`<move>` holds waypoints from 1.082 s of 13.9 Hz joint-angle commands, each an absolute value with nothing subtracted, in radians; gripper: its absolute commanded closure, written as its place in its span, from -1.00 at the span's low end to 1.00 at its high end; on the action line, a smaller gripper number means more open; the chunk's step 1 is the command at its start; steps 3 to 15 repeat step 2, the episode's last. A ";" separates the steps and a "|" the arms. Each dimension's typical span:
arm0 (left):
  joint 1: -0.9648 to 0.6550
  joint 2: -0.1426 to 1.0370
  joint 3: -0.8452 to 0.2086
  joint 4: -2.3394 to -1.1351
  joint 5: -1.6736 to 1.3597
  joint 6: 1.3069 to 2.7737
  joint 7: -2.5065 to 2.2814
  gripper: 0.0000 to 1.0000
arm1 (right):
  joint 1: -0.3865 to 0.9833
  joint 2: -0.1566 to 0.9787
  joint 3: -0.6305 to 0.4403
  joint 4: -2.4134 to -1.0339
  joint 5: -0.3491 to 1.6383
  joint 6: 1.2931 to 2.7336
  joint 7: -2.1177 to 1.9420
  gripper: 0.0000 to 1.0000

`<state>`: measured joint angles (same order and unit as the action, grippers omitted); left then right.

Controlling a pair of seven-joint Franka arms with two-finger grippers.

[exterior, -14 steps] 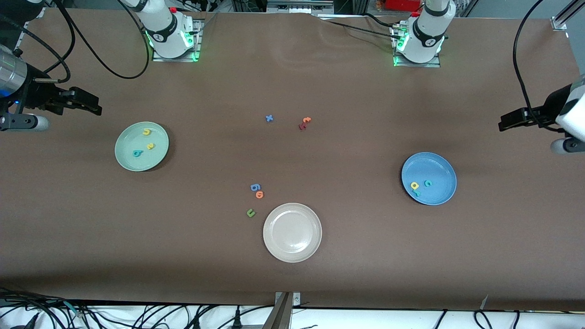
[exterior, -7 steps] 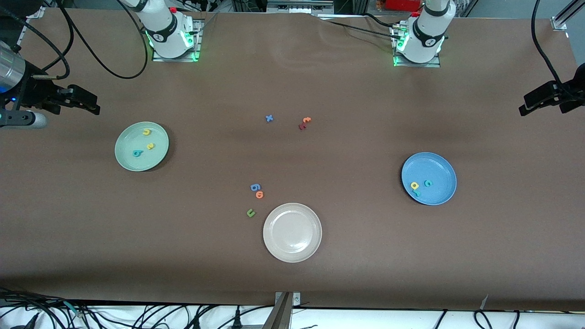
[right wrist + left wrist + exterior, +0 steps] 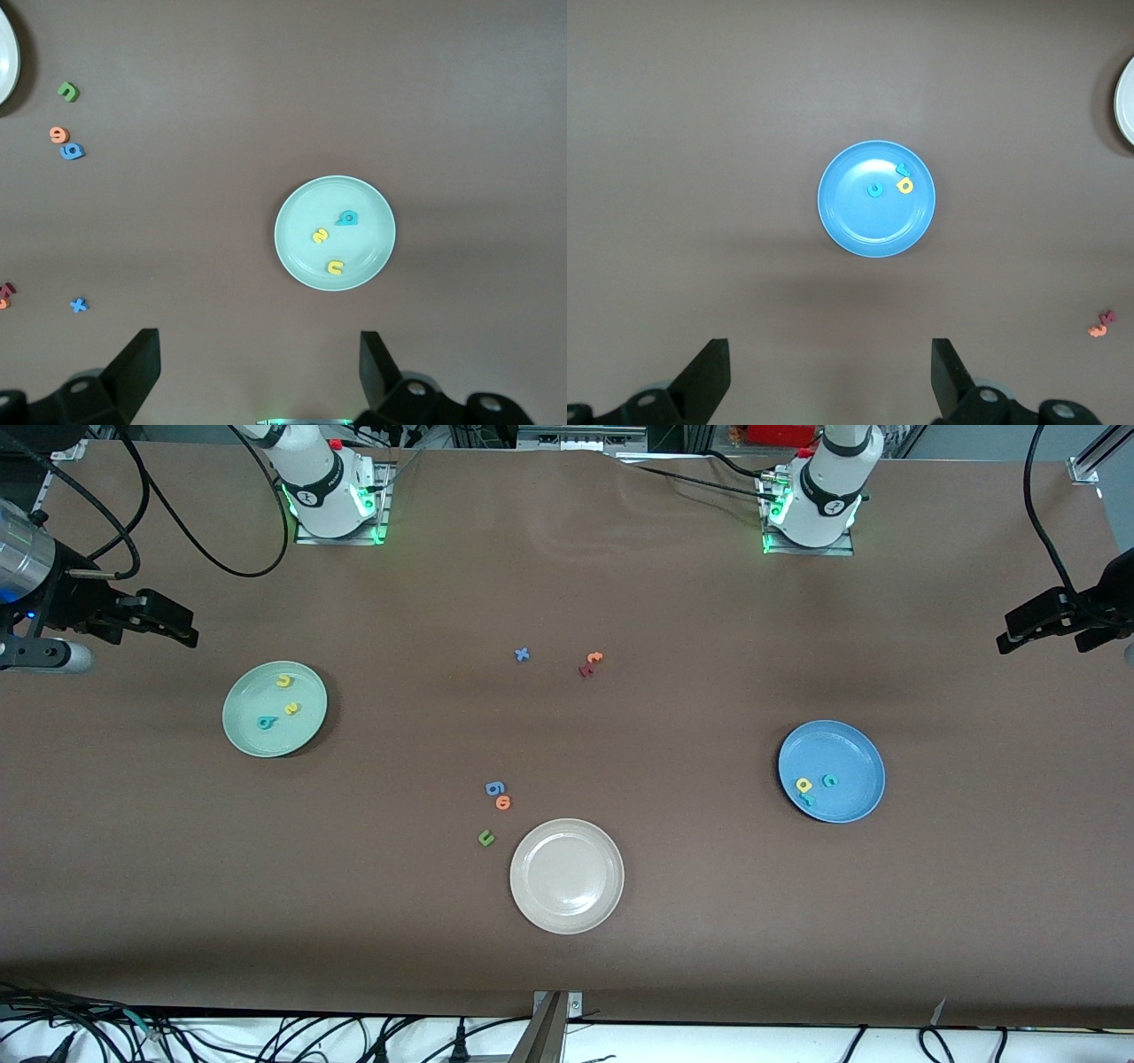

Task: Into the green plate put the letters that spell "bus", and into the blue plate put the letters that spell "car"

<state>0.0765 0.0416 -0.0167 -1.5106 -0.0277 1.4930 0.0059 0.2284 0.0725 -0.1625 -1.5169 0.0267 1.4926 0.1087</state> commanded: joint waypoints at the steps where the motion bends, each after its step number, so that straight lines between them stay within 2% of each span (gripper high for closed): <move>1: 0.081 0.017 -0.014 -1.532 -0.041 1.482 0.060 -1.00 | 0.226 0.072 -0.160 -1.523 0.015 1.505 0.126 -0.99; 15: 0.084 0.017 -0.014 -1.532 -0.041 1.482 0.081 -1.00 | 0.224 0.083 -0.160 -1.523 0.018 1.509 0.127 -0.99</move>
